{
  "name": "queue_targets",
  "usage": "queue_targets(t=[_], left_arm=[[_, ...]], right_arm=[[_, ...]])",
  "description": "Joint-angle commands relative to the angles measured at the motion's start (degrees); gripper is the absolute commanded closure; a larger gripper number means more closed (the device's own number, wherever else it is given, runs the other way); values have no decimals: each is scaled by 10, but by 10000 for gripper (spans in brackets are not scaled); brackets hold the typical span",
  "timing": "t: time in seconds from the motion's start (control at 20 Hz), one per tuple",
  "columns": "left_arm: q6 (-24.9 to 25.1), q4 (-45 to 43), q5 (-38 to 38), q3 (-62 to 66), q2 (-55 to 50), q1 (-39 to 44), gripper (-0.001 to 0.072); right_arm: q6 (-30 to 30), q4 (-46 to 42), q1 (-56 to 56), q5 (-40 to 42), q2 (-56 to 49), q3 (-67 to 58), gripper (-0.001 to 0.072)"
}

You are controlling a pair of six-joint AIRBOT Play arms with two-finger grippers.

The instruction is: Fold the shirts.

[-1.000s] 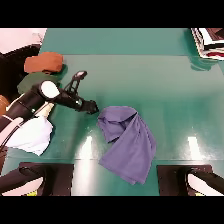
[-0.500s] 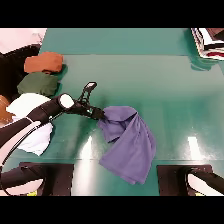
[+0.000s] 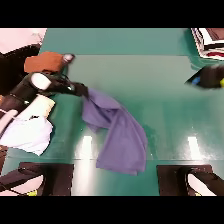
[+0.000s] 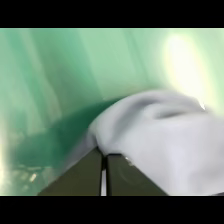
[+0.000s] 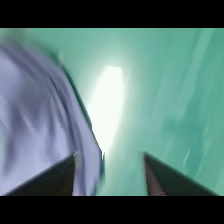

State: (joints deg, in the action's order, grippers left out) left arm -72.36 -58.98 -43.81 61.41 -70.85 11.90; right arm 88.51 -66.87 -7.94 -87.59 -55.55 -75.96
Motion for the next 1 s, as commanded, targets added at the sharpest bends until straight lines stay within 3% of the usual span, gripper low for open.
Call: queue_targets(t=[0.0, 0.15, 0.25, 0.45, 0.6, 0.7, 0.8, 0.95], left_arm=[[9, -26, -8, 31, 19, -50, 685], [8, -28, -10, 30, 17, -50, 685], [8, -28, -14, 30, 17, -50, 684], [8, -28, -21, 30, 17, -50, 684], [8, -28, -22, 30, 17, -50, 684], [8, -28, -23, 31, 18, -50, 685], [7, -33, -23, 36, 22, -50, 686], [-11, -65, -33, 85, 61, -54, 686]], right_arm=[[10, 44, -10, 50, 35, 238, 223], [4, 125, -66, 177, 8, 391, 270], [-10, 168, -108, 243, -35, 429, 271], [-32, 212, -192, 330, -137, 403, 271], [-45, 212, -233, 339, -207, 342, 300], [-51, 196, -250, 336, -245, 301, 538], [-50, 165, -257, 322, -264, 259, 699], [-49, 82, -231, 267, -224, 181, 700]])
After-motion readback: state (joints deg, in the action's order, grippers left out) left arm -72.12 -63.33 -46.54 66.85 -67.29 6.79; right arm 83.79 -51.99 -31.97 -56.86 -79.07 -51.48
